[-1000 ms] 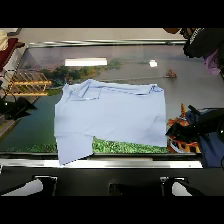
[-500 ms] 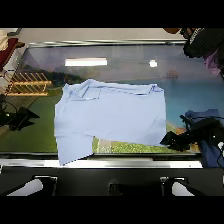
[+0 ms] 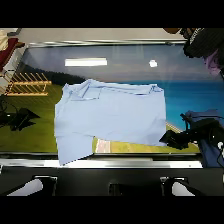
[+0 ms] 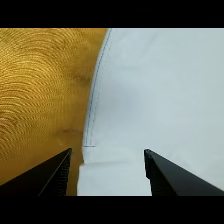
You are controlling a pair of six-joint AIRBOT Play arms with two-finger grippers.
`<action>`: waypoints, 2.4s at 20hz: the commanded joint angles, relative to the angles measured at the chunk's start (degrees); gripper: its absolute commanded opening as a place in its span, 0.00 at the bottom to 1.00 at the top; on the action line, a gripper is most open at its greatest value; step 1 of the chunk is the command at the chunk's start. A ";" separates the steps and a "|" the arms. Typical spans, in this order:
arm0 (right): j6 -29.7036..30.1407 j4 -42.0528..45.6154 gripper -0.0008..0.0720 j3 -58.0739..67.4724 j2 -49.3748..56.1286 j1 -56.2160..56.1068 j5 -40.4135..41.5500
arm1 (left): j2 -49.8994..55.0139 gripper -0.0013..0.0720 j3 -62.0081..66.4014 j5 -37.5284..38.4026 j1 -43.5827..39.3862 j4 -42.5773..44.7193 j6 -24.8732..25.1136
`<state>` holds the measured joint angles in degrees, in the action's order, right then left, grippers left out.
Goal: Fold the clothes and pants, and hang the long-sleeved shirts on hangers.
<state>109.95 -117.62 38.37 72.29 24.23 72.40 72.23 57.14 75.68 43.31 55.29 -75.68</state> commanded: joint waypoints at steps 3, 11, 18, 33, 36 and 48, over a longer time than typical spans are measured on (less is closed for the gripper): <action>-0.09 -3.37 0.61 -3.50 0.02 -0.02 -0.85 | 0.70 0.75 -0.02 -0.74 0.07 -0.04 0.31; -0.26 -4.37 0.06 -4.92 -3.41 -0.02 -3.30 | 1.64 0.75 -7.74 -2.45 -0.24 0.15 4.94; -0.52 -6.08 0.06 -4.92 -6.84 -0.02 -1.40 | 2.71 0.75 -14.62 -6.88 -1.01 -1.77 8.70; -0.87 -9.81 0.06 -4.92 -11.06 -0.02 -0.72 | 9.05 0.71 -15.02 -9.49 -6.78 -6.05 10.95; -0.87 -10.38 0.06 -4.92 -13.42 -0.04 -0.42 | 9.60 0.21 -15.02 -9.86 -7.23 -6.05 10.99; -7.93 -12.96 0.06 16.72 -14.01 -16.39 -20.79 | -0.81 0.04 0.94 -8.74 -13.31 -16.74 7.26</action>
<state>104.31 -131.76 45.63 58.33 9.39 56.60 75.48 50.72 66.76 32.51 41.74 -66.39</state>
